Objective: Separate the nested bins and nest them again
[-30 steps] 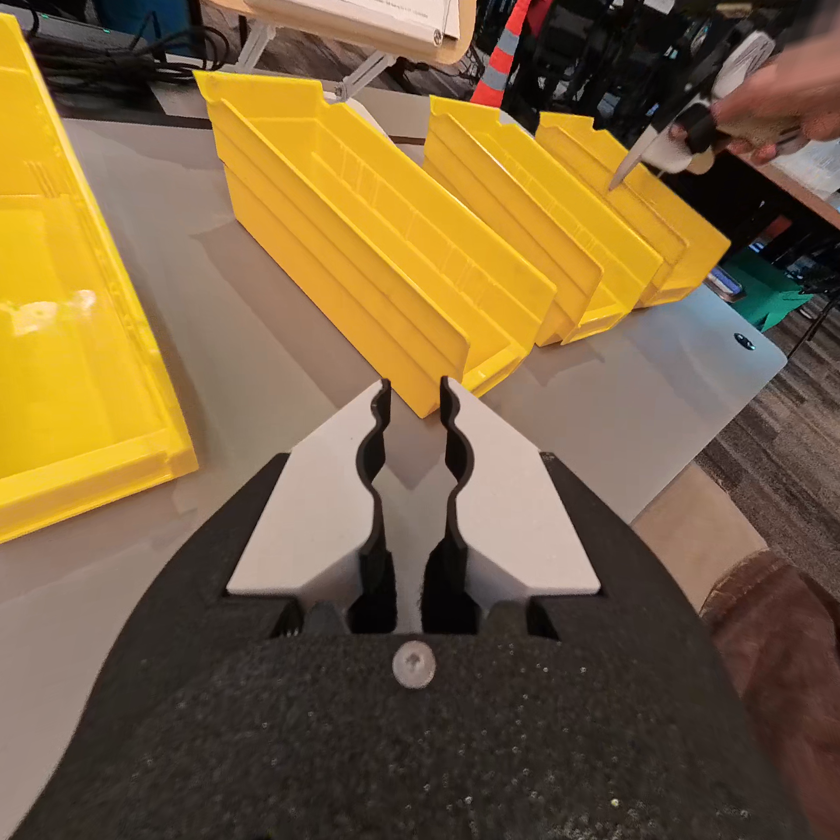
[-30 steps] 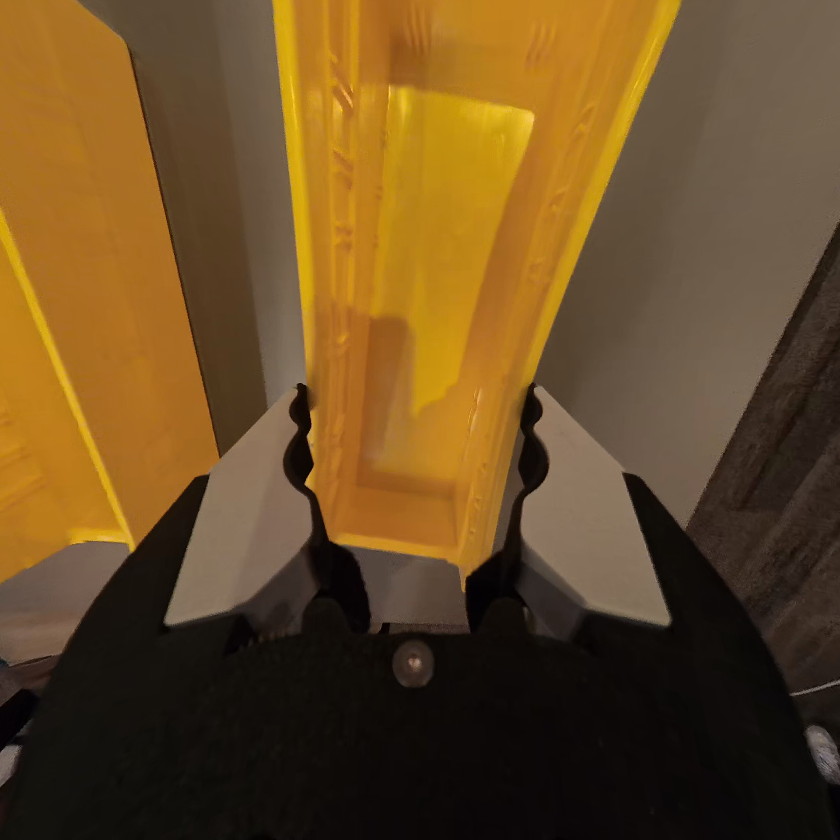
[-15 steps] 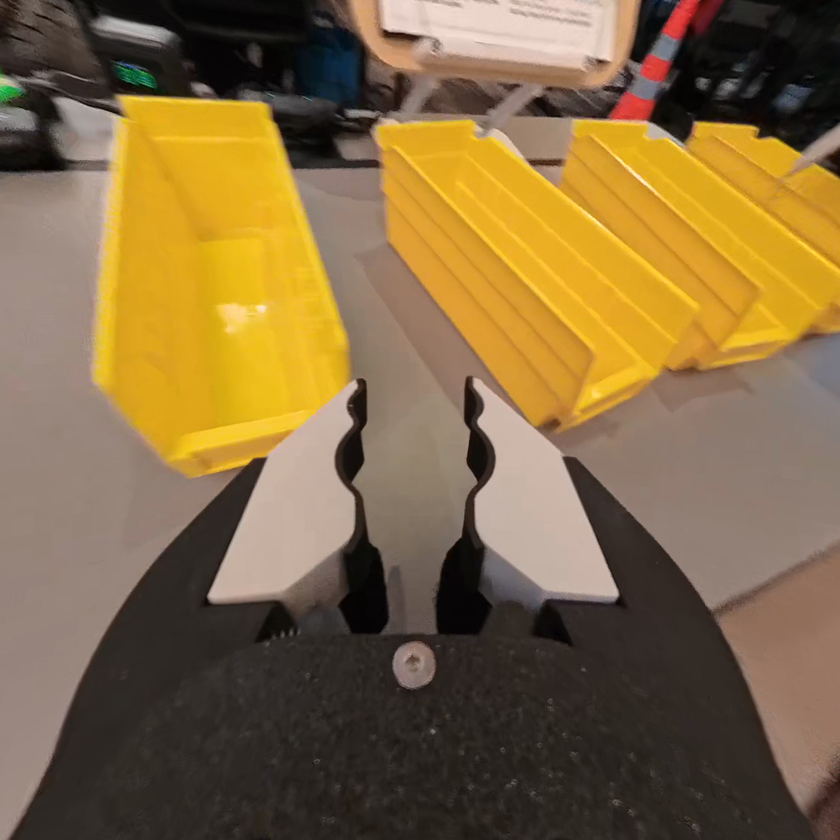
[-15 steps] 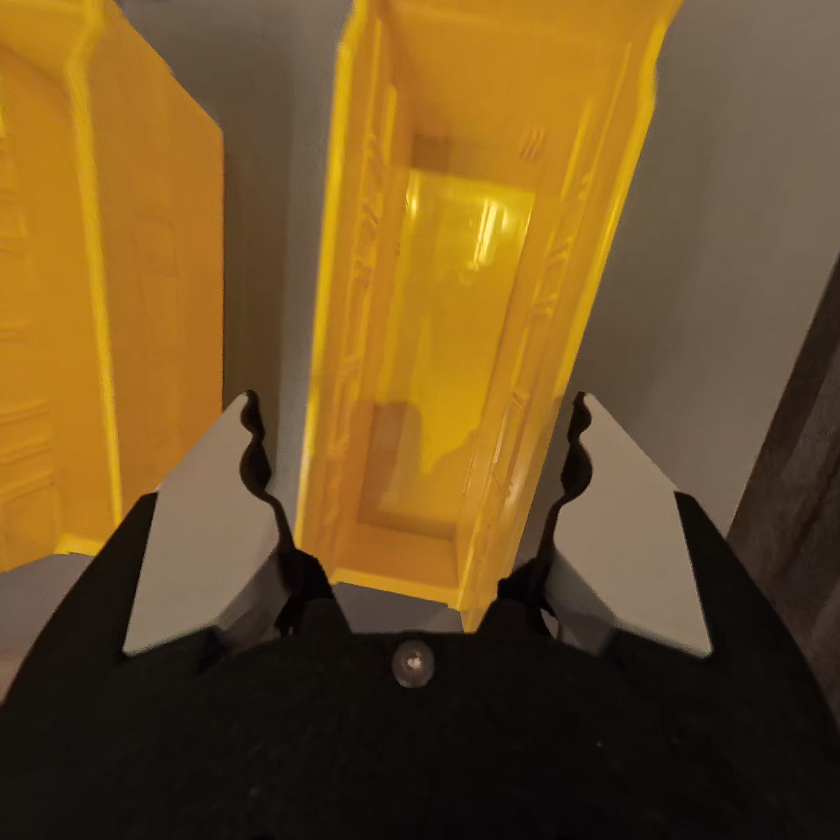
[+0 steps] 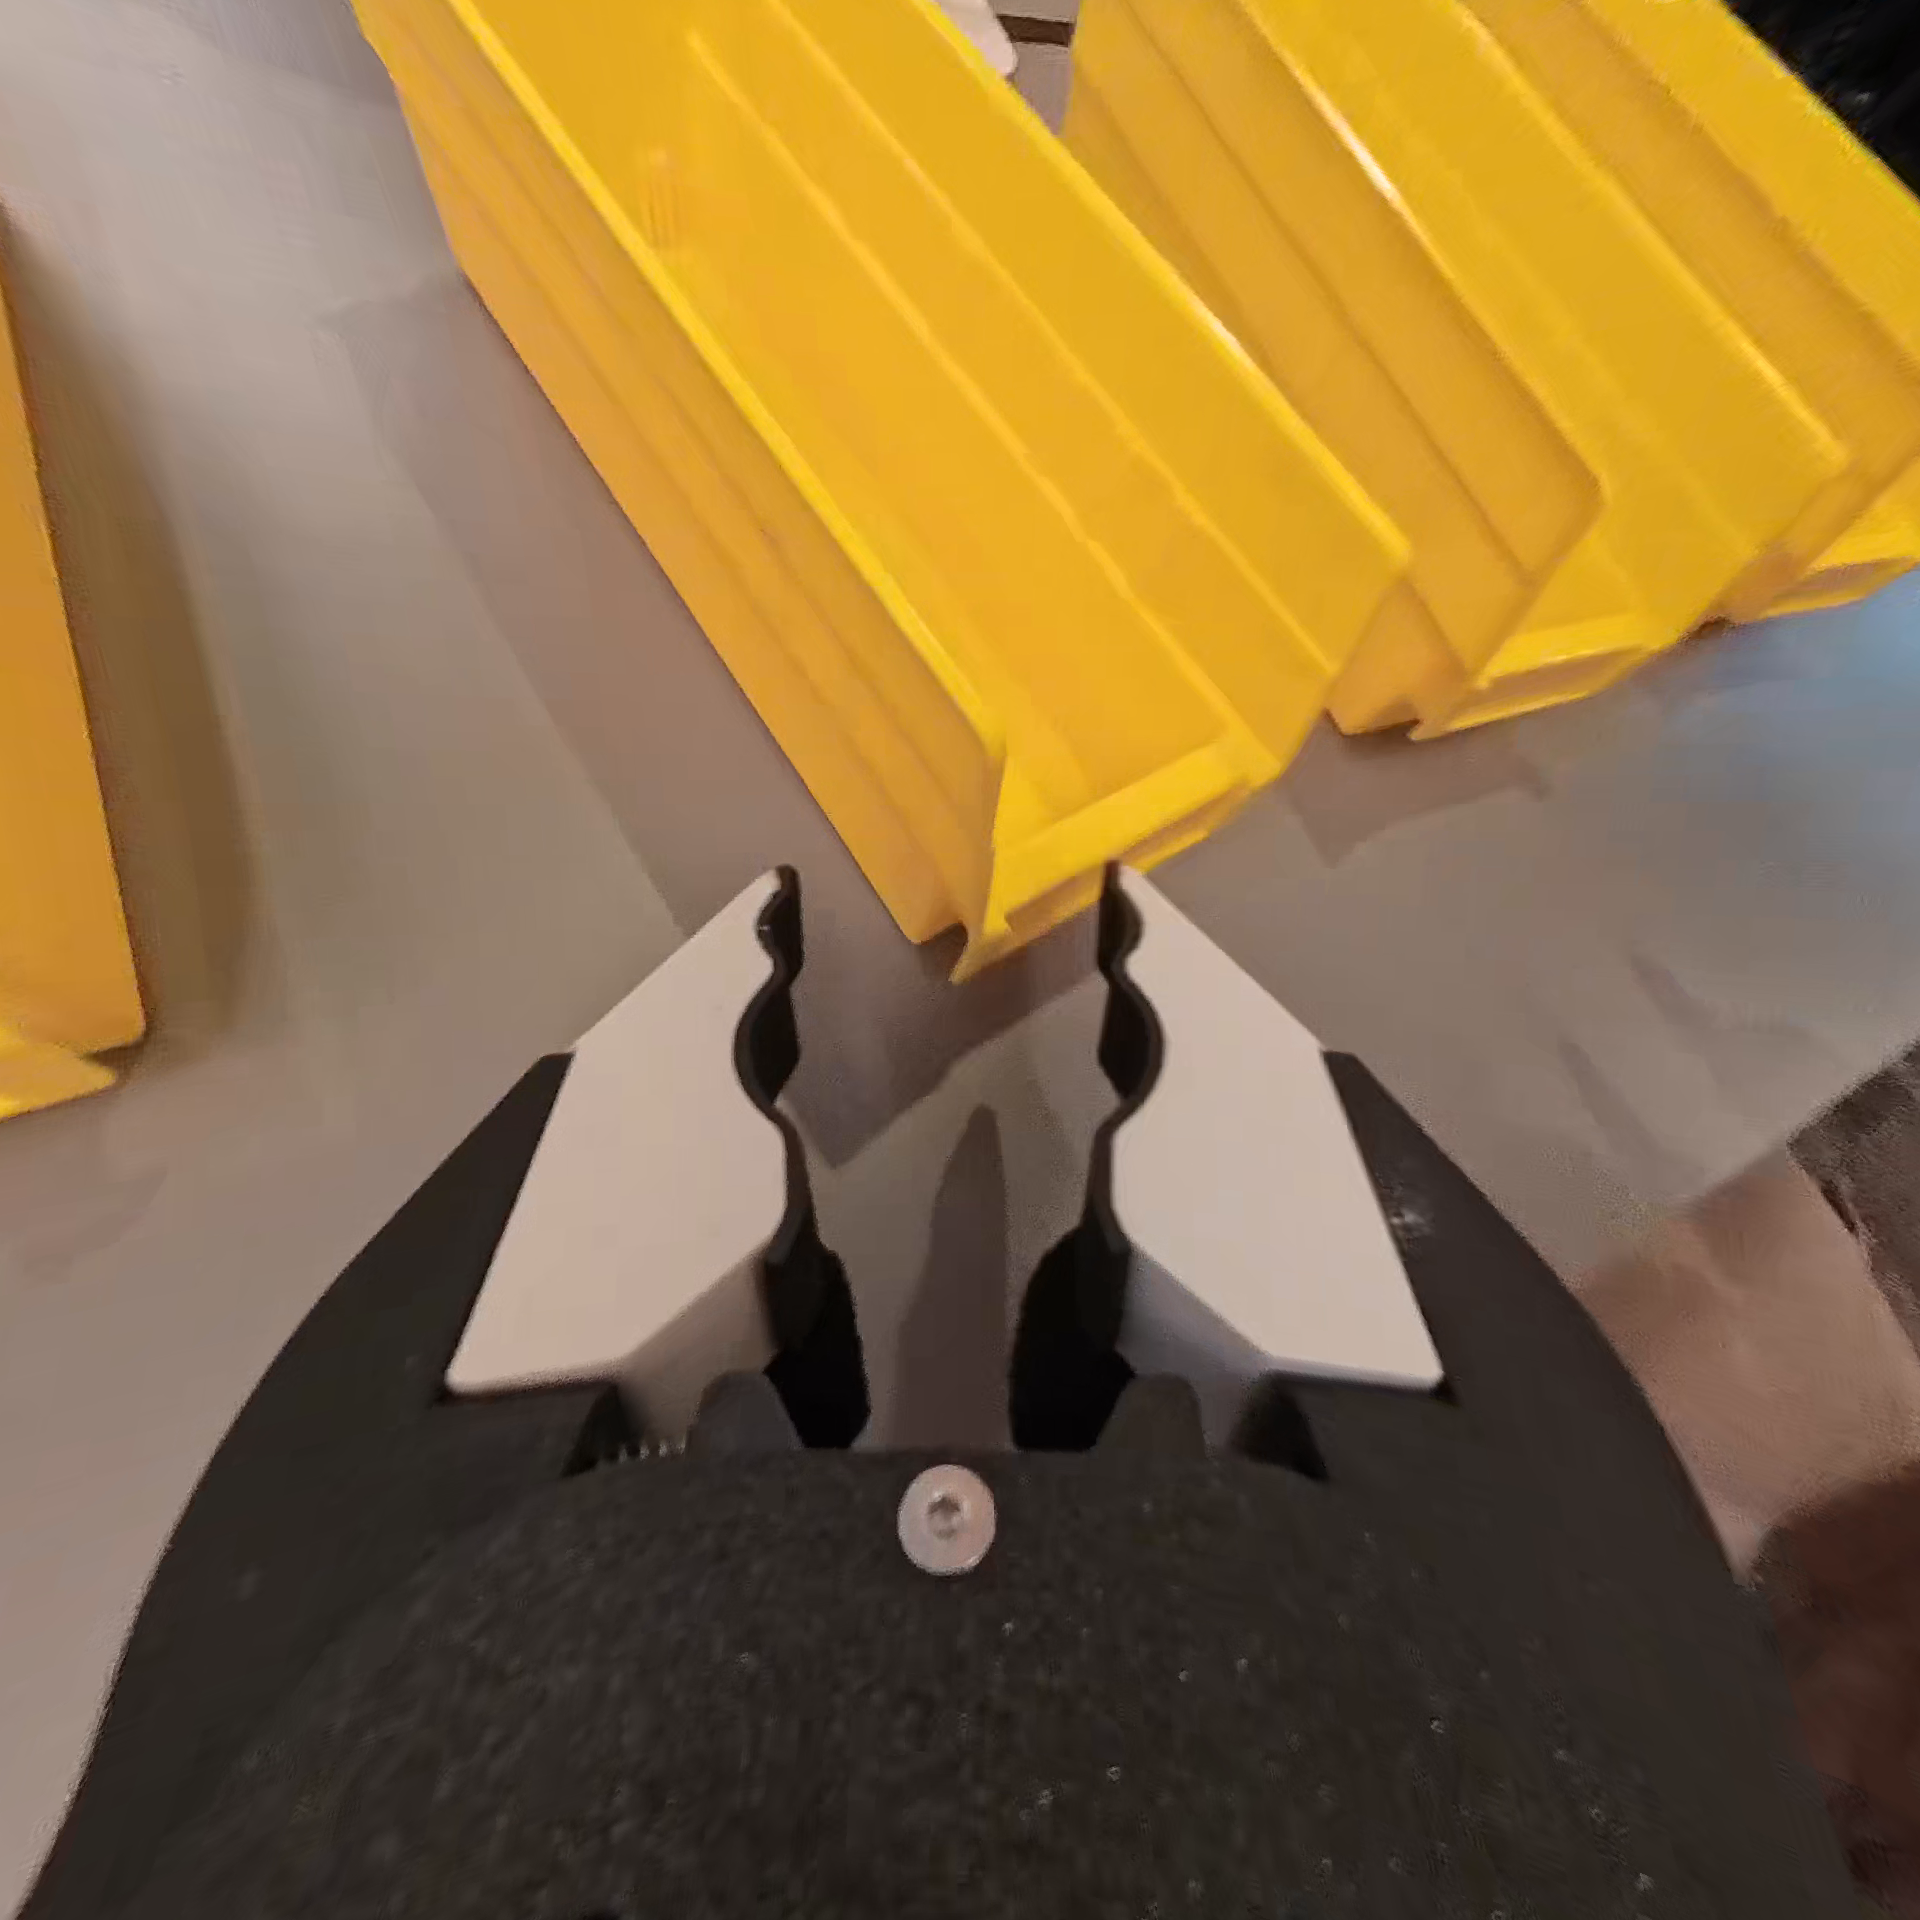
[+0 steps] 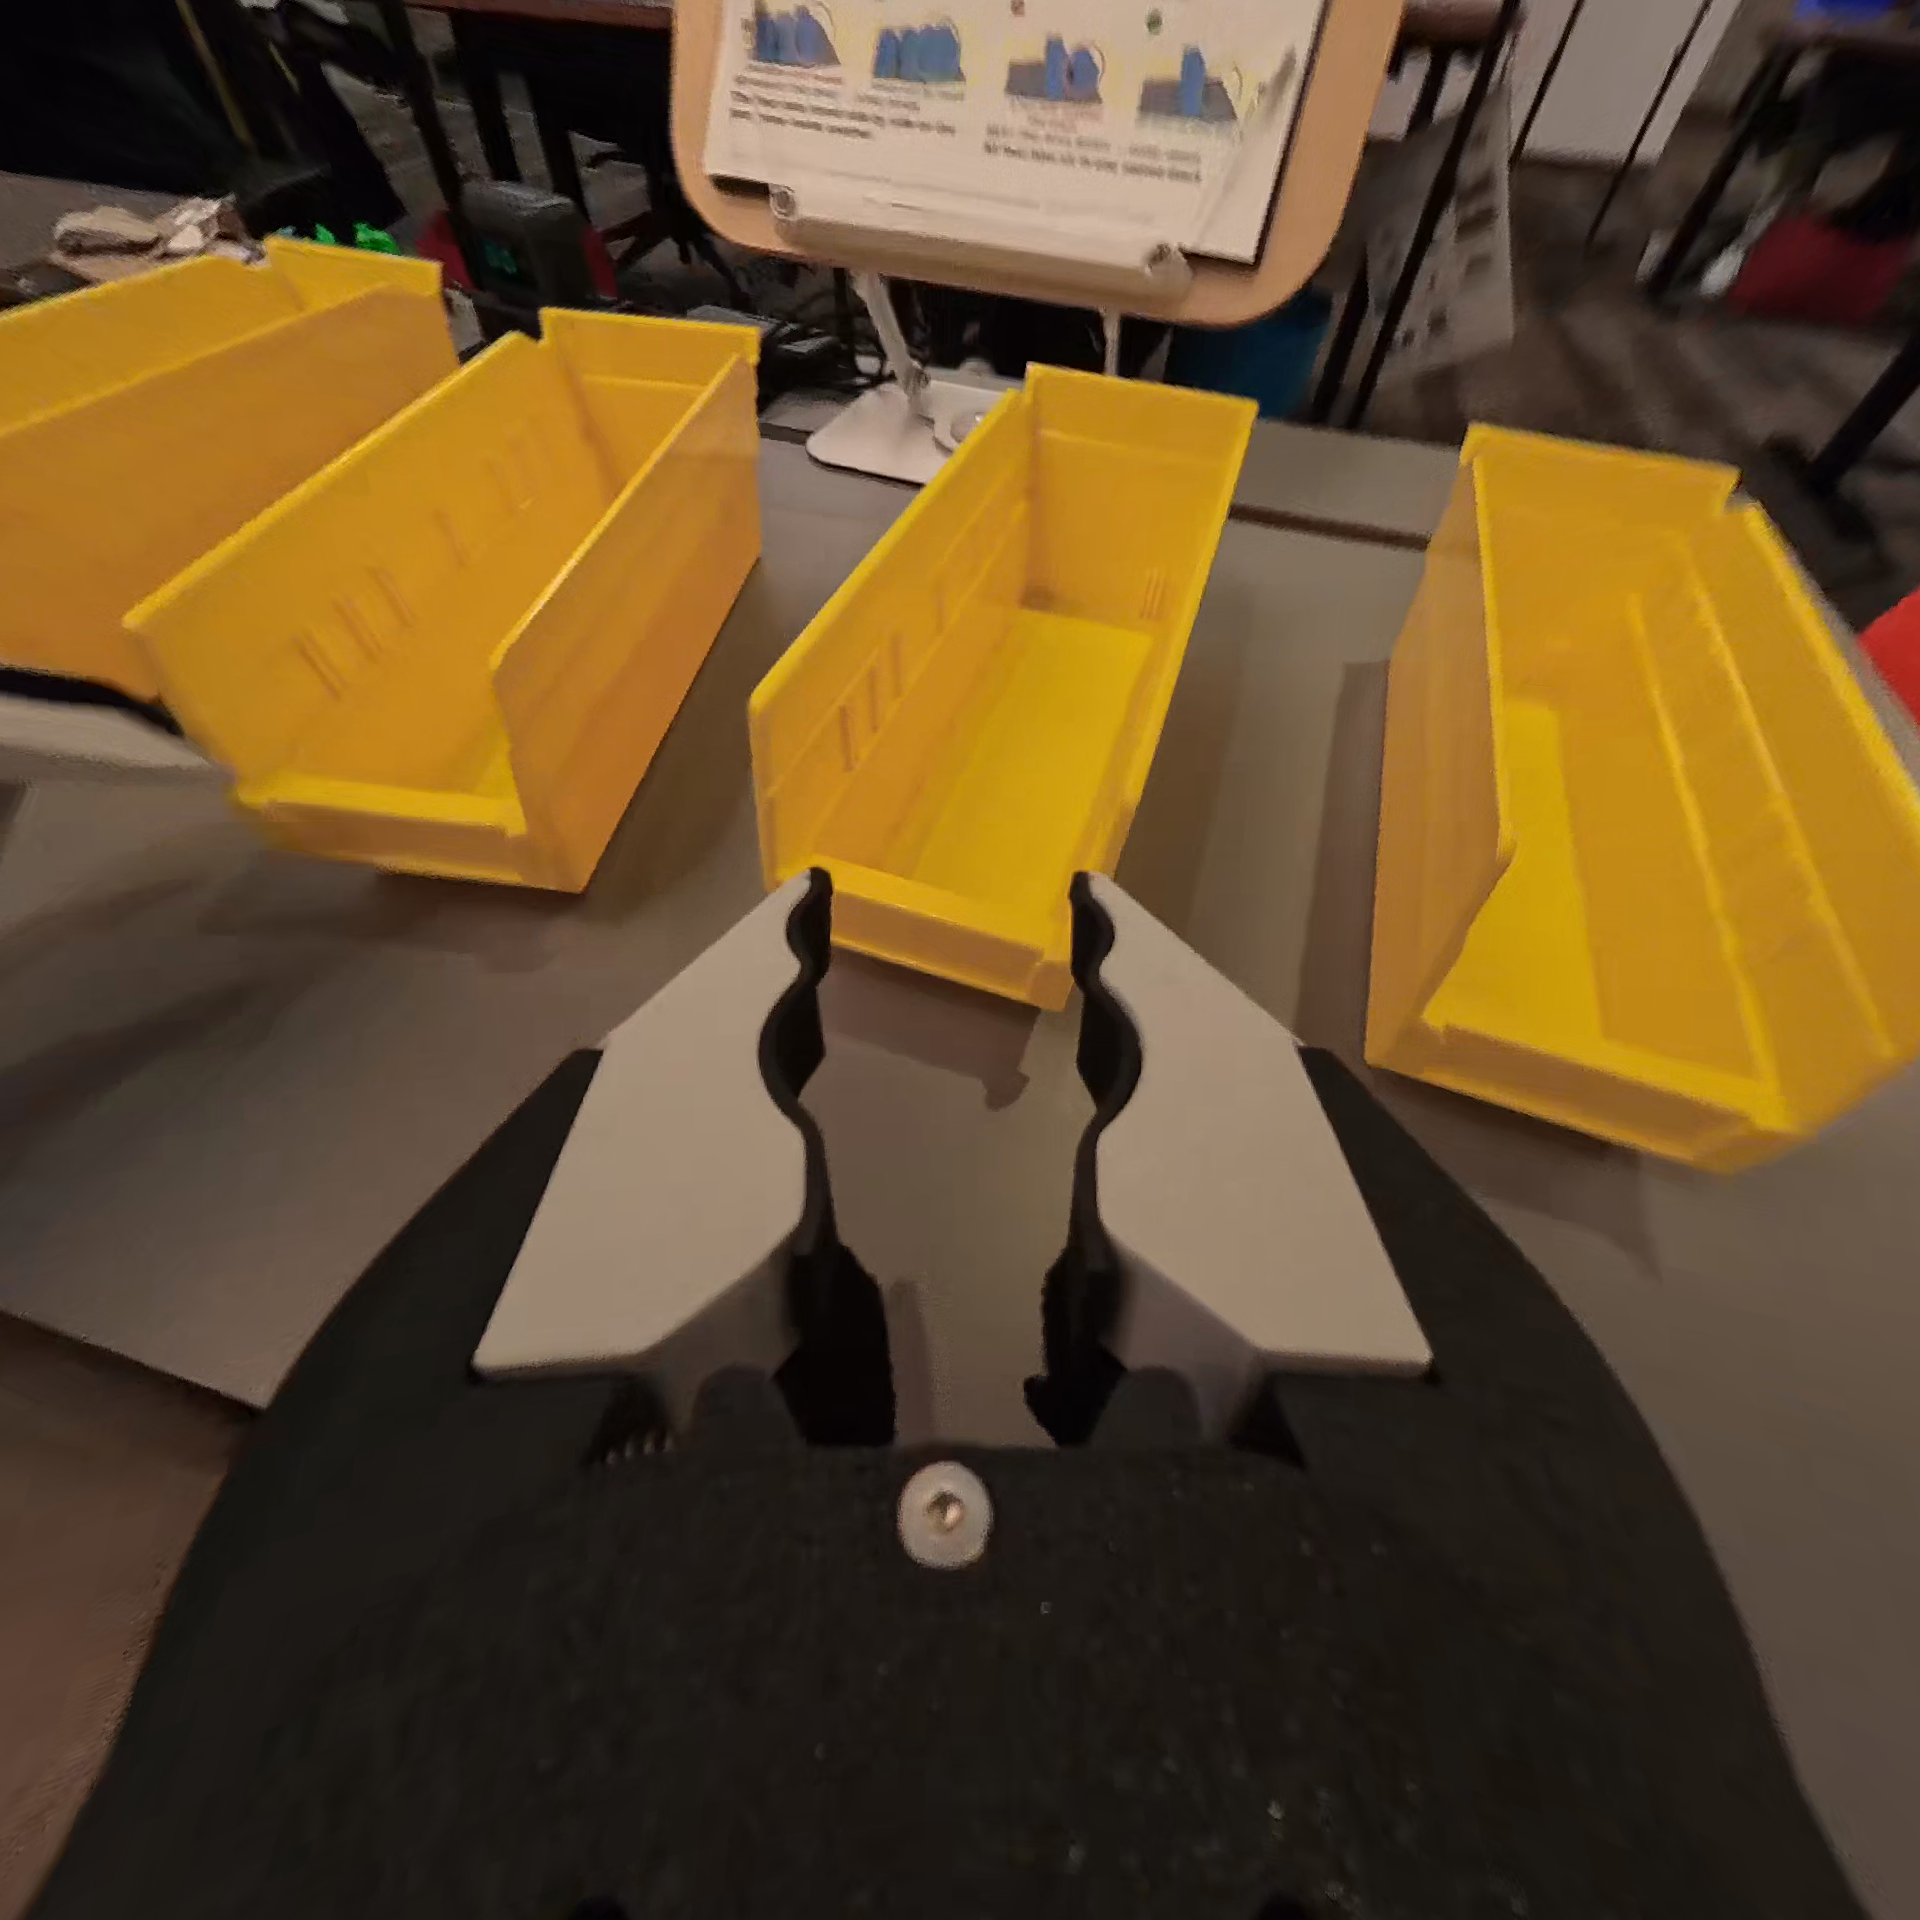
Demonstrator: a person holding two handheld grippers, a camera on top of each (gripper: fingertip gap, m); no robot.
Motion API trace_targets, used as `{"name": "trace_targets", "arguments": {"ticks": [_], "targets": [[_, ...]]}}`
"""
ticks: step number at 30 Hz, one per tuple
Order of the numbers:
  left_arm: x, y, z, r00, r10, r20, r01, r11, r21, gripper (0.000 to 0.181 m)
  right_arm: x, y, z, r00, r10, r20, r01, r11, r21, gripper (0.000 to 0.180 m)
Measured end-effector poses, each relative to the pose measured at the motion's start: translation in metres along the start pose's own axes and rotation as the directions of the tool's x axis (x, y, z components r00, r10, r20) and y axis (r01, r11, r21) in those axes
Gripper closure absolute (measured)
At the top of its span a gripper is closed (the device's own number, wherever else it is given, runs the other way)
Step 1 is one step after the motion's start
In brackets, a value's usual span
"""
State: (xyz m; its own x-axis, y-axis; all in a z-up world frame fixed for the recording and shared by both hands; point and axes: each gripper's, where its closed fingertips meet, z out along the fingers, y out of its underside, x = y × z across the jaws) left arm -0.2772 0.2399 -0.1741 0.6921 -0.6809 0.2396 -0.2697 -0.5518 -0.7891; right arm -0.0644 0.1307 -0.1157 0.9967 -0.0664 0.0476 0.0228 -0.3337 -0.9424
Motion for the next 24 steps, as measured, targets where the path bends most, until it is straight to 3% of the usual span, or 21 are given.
{"name": "trace_targets", "arguments": {"ticks": [3,5,11,21,24], "targets": [[-0.003,-0.011,0.015,1.0,-0.017,-0.003,0.017,1.0,0.024,0.159,0.001,0.006,0.001,0.989,-0.148,0.002,0.148,0.988,-0.034,0.135],[-0.01,-0.016,0.022,0.998,-0.055,0.018,0.054,0.998,0.03,0.162,-0.002,0.008,0.004,0.987,-0.157,0.042,0.158,0.987,-0.035,0.136],[-0.019,-0.033,0.043,0.994,-0.056,0.09,0.052,0.998,0.039,0.166,-0.012,0.024,0.011,0.989,-0.069,0.132,0.079,0.994,-0.077,0.141],[-0.028,-0.028,0.035,0.988,-0.032,0.151,0.026,0.999,0.039,0.171,-0.005,0.025,0.012,0.988,0.006,0.153,0.01,0.995,-0.099,0.143],[-0.017,-0.038,0.017,0.994,-0.08,0.08,0.072,0.992,0.1,0.148,-0.006,0.026,0.013,0.984,0.045,0.17,-0.025,0.993,-0.114,0.142]]}}
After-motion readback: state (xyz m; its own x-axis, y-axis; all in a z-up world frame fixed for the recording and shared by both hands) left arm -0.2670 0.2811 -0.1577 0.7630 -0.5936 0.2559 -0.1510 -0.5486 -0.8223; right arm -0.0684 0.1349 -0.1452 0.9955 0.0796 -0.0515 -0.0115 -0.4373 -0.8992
